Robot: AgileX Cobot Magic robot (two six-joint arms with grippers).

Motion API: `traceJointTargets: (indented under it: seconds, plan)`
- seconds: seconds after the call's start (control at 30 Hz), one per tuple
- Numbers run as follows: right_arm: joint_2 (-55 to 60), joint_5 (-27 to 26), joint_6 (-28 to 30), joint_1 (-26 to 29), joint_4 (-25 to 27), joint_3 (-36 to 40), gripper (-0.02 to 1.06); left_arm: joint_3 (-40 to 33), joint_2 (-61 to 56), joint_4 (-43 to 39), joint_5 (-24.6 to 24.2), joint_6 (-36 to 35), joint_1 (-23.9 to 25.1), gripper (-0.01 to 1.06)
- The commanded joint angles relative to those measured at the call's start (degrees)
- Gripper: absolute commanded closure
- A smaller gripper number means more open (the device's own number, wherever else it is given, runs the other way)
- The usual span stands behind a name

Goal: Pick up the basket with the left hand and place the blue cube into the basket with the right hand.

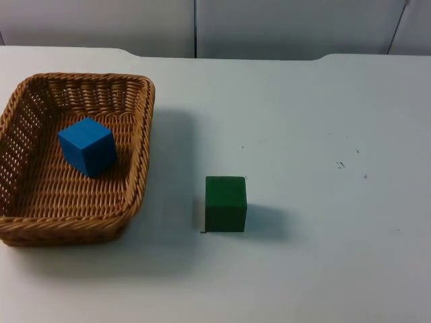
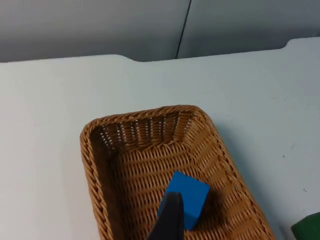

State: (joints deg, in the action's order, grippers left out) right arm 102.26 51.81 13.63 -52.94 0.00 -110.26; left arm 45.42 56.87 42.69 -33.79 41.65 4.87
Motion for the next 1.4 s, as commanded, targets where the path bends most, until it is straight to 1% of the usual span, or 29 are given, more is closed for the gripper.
traceJointTargets:
  seconds: [0.0,0.07,0.1,0.13,0.17,0.27,0.3,0.33,0.37,0.43,0.47,0.53,0.6,0.63,0.67,0.7,0.73,0.8,0.93,1.1,1.23,1.3,1.37]
  plan:
    - [-1.4,-1.5,0.1,-0.2,-1.3,1.0,0.29,-0.1,-2.6,-3.4,-1.2,-2.9,0.2,0.3]
    - [-5.6,-5.1,-0.4,-0.2,-2.3,6.0,0.3,-0.1,-5.9,-7.6,-1.8,-5.7,0.2,0.3]
    - [-7.9,-7.0,-1.8,-0.2,-3.7,9.0,0.3,-0.1,-7.1,-8.5,-2.2,-6.8,0.2,0.3]
    - [-10.0,-8.7,-3.1,-0.2,-5.0,12.4,0.3,-0.1,-8.2,-8.8,-2.5,-7.3,0.2,0.3]
    - [-10.0,-8.7,-3.1,-0.2,-5.0,12.4,0.3,-0.1,-8.2,-8.8,-2.5,-7.3,0.2,0.3]
    - [-17.0,-14.8,-3.2,-0.2,-5.1,23.6,0.3,-0.1,-10.7,-8.6,-4.7,-7.4,0.2,0.3]
    - [-17.0,-14.8,-3.2,-0.2,-5.1,23.6,0.3,-0.1,-10.7,-8.6,-4.7,-7.4,0.2,0.3]
    - [-20.6,-17.9,-3.2,-0.2,-5.1,29.1,0.3,-0.1,-12.0,-8.5,-6.2,-7.6,0.2,0.3]
    - [-21.7,-18.9,-3.2,-0.2,-5.1,31.0,0.3,-0.1,-12.3,-8.5,-6.7,-7.8,0.2,0.3]
    - [-26.5,-23.1,-3.2,-0.2,-5.1,39.7,0.3,-0.1,-13.9,-8.5,-8.9,-7.8,0.2,0.3]
    - [-26.5,-23.1,-3.2,-0.2,-5.1,39.7,0.3,-0.1,-13.9,-8.5,-8.9,-7.8,0.2,0.3]
    - [-30.4,-25.8,-4.2,-0.2,-5.0,46.0,0.3,-0.1,-15.9,-8.5,-12.3,-7.8,0.2,0.3]
    - [-33.6,-28.1,-4.8,-0.2,-5.0,50.8,0.3,-0.1,-18.0,-8.3,-14.5,-8.8,0.2,0.3]
    - [-35.3,-28.6,-5.1,-0.2,-5.0,52.9,0.3,-0.1,-19.0,-8.3,-15.2,-10.2,0.2,0.3]
    - [-35.3,-28.6,-5.1,-0.2,-5.0,52.9,0.3,-0.1,-19.0,-8.3,-15.2,-10.2,0.2,0.3]
    - [-37.0,-29.1,-5.6,-0.2,-5.0,54.6,0.3,-0.1,-20.3,-8.3,-16.0,-10.8,0.2,0.3]
    - [-39.3,-29.5,-6.2,-0.2,-5.0,56.5,0.3,-0.1,-22.4,-8.7,-18.2,-10.8,0.2,0.3]
    - [-40.2,-29.5,-6.2,-0.2,-5.0,57.1,0.3,-0.1,-22.9,-8.8,-19.0,-10.8,0.2,0.3]
    - [-47.3,-28.8,-6.4,-0.2,-4.7,61.6,0.3,-0.2,-30.4,-9.0,-24.0,-10.8,0.2,0.3]
    - [-51.6,-28.9,-6.4,-0.2,-4.7,65.2,0.3,-0.2,-36.0,-10.6,-25.0,-13.4,0.2,0.3]
    - [-57.3,-29.0,-6.4,-0.2,-4.7,71.3,0.3,-0.2,-44.1,-16.0,-26.8,-19.2,0.2,0.3]
    - [-58.3,-29.3,-6.4,-0.2,-4.7,72.6,0.3,-0.2,-45.8,-17.5,-27.4,-20.6,0.2,0.3]
    - [-60.5,-29.6,-7.7,-0.2,-4.7,74.4,0.3,-0.2,-48.5,-22.2,-28.6,-25.3,0.2,0.3]
